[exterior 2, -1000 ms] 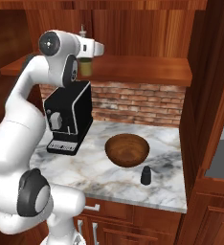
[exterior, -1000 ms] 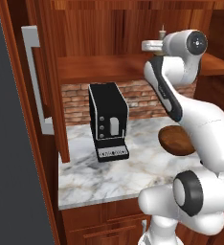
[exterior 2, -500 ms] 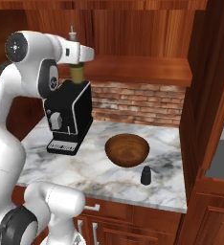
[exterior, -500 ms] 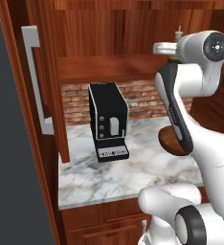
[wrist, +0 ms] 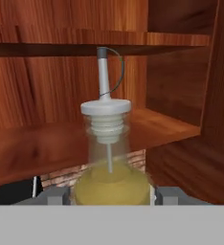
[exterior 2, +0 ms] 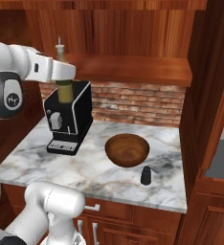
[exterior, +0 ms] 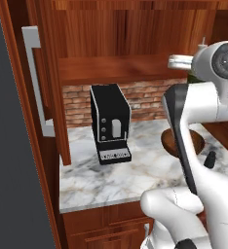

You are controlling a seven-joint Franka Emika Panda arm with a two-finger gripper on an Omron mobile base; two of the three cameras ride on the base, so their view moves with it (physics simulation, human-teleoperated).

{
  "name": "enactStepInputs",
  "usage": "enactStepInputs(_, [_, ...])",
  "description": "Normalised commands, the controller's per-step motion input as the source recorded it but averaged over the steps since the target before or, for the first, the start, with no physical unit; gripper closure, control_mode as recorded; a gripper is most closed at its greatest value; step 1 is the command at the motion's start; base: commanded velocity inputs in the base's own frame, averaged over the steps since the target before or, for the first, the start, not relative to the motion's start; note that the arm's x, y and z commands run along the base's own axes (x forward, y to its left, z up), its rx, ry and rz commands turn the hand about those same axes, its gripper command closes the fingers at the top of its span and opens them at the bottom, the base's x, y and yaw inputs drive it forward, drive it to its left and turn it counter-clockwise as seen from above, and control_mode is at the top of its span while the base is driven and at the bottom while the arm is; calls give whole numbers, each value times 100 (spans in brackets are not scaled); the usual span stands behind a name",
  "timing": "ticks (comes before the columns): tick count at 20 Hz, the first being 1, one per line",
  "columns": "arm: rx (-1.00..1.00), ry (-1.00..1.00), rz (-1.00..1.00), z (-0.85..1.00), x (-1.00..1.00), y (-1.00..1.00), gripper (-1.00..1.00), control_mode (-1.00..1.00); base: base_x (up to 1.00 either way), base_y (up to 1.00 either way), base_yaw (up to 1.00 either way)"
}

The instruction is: Retrieve the bottle and the shaker from the cabinet and place them next to the mixing bowl on the counter. Then add garlic from the fridge to the mixing bowl.

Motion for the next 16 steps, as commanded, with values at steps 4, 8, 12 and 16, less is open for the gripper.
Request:
enactStepInputs(4, [0, 6, -18, -31, -95, 5, 100, -100, 0, 0, 0])
enactStepInputs(8, [0, 4, -5, -46, -67, 14, 100, -100, 0, 0, 0])
enactStepInputs(12, [0, 5, 0, -51, -57, 10, 100, -100, 0, 0, 0])
enactStepInputs(16, [0, 2, 0, -58, -48, 13, 100, -100, 0, 0, 0])
